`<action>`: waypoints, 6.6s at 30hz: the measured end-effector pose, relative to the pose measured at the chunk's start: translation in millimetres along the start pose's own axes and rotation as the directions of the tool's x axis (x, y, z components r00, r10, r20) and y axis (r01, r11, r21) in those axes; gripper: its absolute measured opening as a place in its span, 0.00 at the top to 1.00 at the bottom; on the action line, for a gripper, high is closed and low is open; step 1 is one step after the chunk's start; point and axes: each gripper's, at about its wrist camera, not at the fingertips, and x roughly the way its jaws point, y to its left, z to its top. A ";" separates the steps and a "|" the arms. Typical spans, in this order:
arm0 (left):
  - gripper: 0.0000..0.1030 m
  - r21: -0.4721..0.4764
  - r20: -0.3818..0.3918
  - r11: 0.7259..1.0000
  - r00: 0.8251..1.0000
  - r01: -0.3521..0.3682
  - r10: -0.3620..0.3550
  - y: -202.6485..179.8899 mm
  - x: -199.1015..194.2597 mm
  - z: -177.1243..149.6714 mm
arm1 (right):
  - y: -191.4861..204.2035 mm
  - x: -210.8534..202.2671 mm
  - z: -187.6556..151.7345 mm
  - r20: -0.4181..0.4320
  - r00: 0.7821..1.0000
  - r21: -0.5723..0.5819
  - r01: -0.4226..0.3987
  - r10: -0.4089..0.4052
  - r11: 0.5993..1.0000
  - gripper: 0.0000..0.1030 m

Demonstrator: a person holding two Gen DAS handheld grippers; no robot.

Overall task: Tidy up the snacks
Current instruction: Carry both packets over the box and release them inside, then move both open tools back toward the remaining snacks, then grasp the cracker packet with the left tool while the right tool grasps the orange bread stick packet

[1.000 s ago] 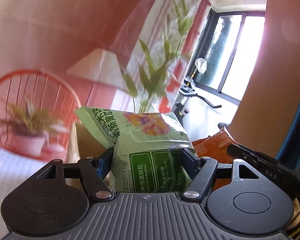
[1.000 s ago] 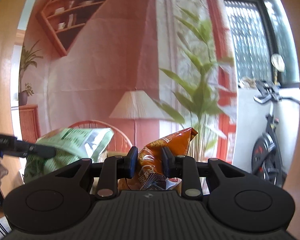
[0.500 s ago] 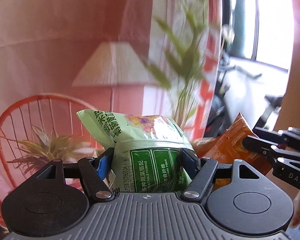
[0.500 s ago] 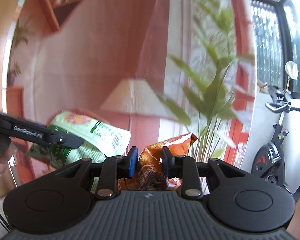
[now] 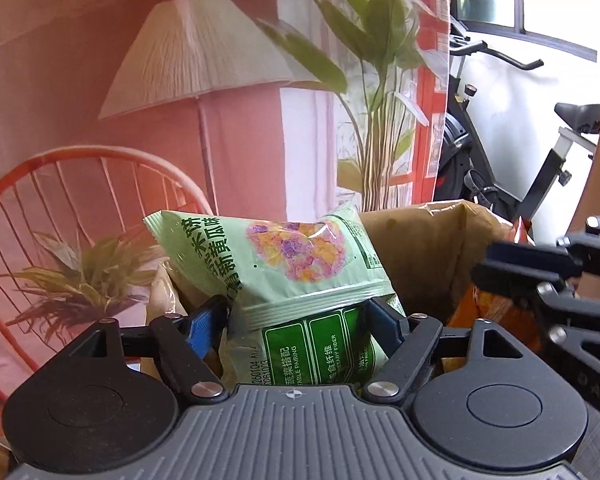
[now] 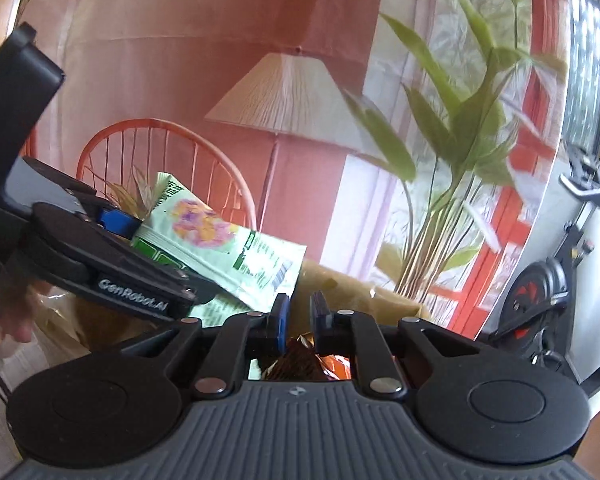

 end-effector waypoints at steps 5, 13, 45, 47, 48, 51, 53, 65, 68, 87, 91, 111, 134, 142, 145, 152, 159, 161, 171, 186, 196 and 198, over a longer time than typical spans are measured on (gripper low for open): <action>0.22 0.003 0.025 1.000 1.000 -0.003 0.003 2.0 -15.7 -2.4 | -11.3 -23.2 3.1 0.053 0.998 0.086 -0.029 0.024 0.996 0.79; 0.22 -0.014 0.089 1.000 0.996 0.006 -0.005 8.7 -38.7 6.7 | -36.5 -39.5 4.2 0.043 0.999 0.167 0.007 -0.015 0.986 0.78; 0.33 0.000 -0.109 0.997 0.991 0.083 -0.083 2.3 -12.5 5.9 | -38.8 -46.8 -24.1 -0.003 1.000 0.224 -0.003 0.004 0.975 0.78; 0.33 -0.004 -0.083 0.996 0.993 0.085 -0.085 4.2 -29.9 6.5 | -36.5 -52.5 -24.6 0.006 1.000 0.233 -0.006 0.004 0.972 0.78; 0.33 0.001 -0.063 0.996 0.994 0.087 -0.087 4.8 -39.3 5.2 | -34.6 -56.4 -24.8 0.012 1.000 0.237 -0.007 0.004 0.972 0.78; 0.33 0.010 -0.031 0.996 0.996 0.088 -0.088 9.6 -67.2 -1.3 | -29.8 -70.6 -26.0 0.030 1.000 0.261 -0.013 0.006 0.965 0.77; 0.33 0.010 -0.027 0.996 0.995 0.093 -0.092 16.0 -84.1 -6.3 | -25.4 -81.6 -28.0 0.046 0.999 0.285 -0.027 0.014 0.958 0.75; 0.30 -0.032 0.001 0.989 0.989 0.145 -0.145 47.3 -149.0 -88.0 | 22.3 -122.8 -79.0 0.040 0.997 0.336 -0.069 0.059 0.939 0.70; 0.26 -0.050 -0.006 0.986 0.987 0.161 -0.161 47.4 -147.7 -117.1 | 35.4 -122.3 -99.6 -0.004 0.998 0.345 -0.052 0.057 0.937 0.70; 0.26 -0.170 -0.099 0.981 0.989 0.092 -0.110 36.2 -116.2 -213.6 | 82.2 -103.8 -202.4 -0.293 0.946 0.352 -0.027 0.137 0.936 0.60; 0.26 -0.154 -0.119 0.985 0.988 0.078 -0.097 29.8 -114.1 -220.3 | 91.4 -97.6 -211.1 -0.319 0.933 0.342 -0.051 0.167 0.938 0.49; 0.26 -0.112 -0.167 0.988 0.978 0.109 -0.127 33.8 -74.2 -231.5 | 81.8 -94.7 -242.9 -0.295 0.945 0.350 -0.032 0.143 0.936 0.59; 0.23 -0.093 -0.190 0.969 0.951 0.228 -0.242 19.2 -63.6 -254.3 | 84.2 -101.3 -257.8 -0.193 0.972 0.373 -0.054 0.134 0.926 0.58; 0.24 -0.116 -0.178 0.962 0.948 0.247 -0.265 8.0 -82.2 -264.4 | 84.2 -102.0 -257.6 -0.189 0.972 0.382 -0.056 0.137 0.923 0.58; 0.24 -0.165 -0.165 0.963 0.957 0.214 -0.240 18.3 -77.2 -260.1 | 84.1 -102.0 -257.6 -0.189 0.972 0.382 -0.056 0.137 0.923 0.58; 0.45 -0.302 -0.169 0.934 0.954 0.189 -0.247 30.7 -54.2 -260.6 | 83.9 -102.1 -257.6 -0.189 0.972 0.383 -0.056 0.138 0.922 0.58; 0.48 -0.359 -0.137 0.927 0.976 0.110 -0.169 23.7 -64.2 -270.8 | 83.7 -102.7 -257.2 -0.186 0.972 0.389 -0.059 0.141 0.919 0.58; 0.48 -0.359 -0.141 0.930 0.980 0.079 -0.137 21.8 -69.2 -273.7 | 83.5 -102.7 -257.2 -0.186 0.972 0.389 -0.059 0.141 0.919 0.58; 0.49 -0.344 -0.146 0.938 0.984 0.049 -0.104 16.6 -84.7 -284.7 | 82.1 -103.5 -257.8 -0.179 0.972 0.406 -0.066 0.150 0.911 0.58; 0.49 -0.355 -0.112 0.933 0.989 0.053 -0.099 15.7 -104.5 -287.7 | 90.3 -101.8 -253.3 -0.211 0.970 0.354 -0.039 0.120 0.934 0.58; 0.49 -0.343 -0.035 0.934 0.992 0.101 -0.120 11.3 -125.8 -276.9 | 83.7 -116.3 -249.3 -0.195 0.964 0.409 -0.086 0.179 0.908 0.60; 0.49 -0.343 -0.029 0.934 0.993 0.099 -0.116 9.6 -128.4 -276.0 | 82.5 -121.8 -246.2 -0.180 0.966 0.416 -0.097 0.186 0.904 0.60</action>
